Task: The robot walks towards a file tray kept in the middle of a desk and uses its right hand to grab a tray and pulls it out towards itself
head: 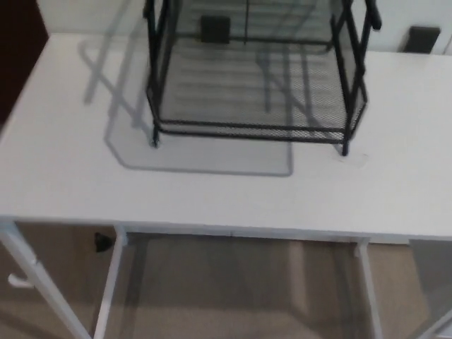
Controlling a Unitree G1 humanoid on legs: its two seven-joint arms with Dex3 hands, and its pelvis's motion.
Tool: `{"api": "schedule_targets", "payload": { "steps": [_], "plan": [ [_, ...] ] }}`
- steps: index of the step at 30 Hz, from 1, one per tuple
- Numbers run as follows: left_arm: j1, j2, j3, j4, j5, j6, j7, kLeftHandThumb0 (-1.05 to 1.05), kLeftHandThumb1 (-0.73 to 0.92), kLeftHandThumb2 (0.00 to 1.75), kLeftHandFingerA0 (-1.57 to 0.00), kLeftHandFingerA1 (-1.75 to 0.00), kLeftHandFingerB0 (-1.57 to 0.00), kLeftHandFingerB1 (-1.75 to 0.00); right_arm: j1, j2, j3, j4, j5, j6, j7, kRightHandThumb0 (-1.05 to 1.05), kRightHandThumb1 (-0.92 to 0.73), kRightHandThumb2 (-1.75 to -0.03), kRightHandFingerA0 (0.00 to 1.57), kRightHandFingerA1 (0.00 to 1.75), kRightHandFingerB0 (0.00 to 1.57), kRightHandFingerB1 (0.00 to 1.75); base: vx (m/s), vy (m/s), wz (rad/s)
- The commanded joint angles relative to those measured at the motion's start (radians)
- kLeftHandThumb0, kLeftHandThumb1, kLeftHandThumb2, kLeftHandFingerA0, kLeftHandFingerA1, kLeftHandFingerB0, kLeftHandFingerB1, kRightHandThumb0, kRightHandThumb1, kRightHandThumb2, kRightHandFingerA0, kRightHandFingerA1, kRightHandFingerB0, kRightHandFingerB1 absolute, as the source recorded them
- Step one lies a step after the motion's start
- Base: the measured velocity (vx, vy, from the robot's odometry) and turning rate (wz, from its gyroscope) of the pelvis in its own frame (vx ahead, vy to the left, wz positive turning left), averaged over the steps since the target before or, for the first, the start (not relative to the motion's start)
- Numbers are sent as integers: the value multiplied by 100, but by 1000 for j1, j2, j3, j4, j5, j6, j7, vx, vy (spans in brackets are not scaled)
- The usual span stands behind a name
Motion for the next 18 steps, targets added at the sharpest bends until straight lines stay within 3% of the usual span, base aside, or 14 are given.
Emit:
{"api": "schedule_targets", "payload": {
  "steps": [1, 7, 14, 18],
  "plan": [
    [7, -1, -1, -9, -4, 20, -8, -39, 63, 70, -24, -41, -21, -38, 11, -14, -7, -25, 11, 16, 6, -42, -56, -56, 65, 52, 53, 46, 132, 188, -9],
    [3, 4, 2, 9, -5, -3, -14, -38, 64, 70, -23, -42, -21, -38, 11, -13, -3, -41, 5, 27, 3, -40, -56, -56, 65, 51, 53, 45, 110, 80, 9],
    [-1, 7, 4, 28, -3, -20, -14, -39, 63, 71, -24, -42, -21, -38, -21, -17, -3, 14, 5, 10, 8, -44, -55, -56, 66, 50, 53, 45, 89, -165, -3],
    [12, 9, 4, 24, 2, -25, -13, -38, 64, 71, -25, -42, -21, -38, 1, -20, 7, -23, -1, 24, 7, -42, -56, -56, 67, 50, 53, 45, 98, 49, 9]
  ]
}}
